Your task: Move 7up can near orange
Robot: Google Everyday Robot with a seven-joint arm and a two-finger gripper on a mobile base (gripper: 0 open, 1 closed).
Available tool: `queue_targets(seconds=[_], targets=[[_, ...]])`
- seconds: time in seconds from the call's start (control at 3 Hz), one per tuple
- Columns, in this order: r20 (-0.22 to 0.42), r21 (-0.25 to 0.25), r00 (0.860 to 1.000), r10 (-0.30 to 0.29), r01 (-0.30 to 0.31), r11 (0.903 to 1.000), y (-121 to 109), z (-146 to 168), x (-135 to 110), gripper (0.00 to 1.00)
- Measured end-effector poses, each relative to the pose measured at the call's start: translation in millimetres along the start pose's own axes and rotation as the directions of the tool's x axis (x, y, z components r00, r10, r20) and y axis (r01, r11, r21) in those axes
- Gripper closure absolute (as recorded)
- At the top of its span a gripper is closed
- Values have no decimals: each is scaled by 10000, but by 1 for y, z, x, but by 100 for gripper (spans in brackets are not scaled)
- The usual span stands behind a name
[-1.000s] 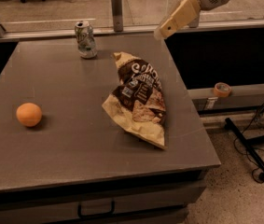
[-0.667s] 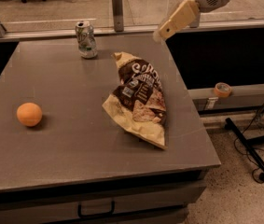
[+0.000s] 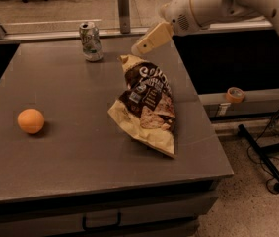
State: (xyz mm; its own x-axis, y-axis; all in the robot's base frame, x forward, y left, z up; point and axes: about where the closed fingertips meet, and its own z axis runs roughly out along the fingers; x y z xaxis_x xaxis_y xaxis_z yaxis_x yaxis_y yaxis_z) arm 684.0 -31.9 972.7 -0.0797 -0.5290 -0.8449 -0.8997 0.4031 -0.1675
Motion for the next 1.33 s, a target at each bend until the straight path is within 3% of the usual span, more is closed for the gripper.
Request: queue_targets(seconds=[0.33, 0.67, 1.33], targets=[[506, -115, 9966, 656, -651, 9978, -9, 46, 2, 0], [727, -348, 9928, 947, -924, 9951, -9, 90, 4, 0], [874, -276, 9914, 978, -957, 9950, -36, 166, 9, 0]])
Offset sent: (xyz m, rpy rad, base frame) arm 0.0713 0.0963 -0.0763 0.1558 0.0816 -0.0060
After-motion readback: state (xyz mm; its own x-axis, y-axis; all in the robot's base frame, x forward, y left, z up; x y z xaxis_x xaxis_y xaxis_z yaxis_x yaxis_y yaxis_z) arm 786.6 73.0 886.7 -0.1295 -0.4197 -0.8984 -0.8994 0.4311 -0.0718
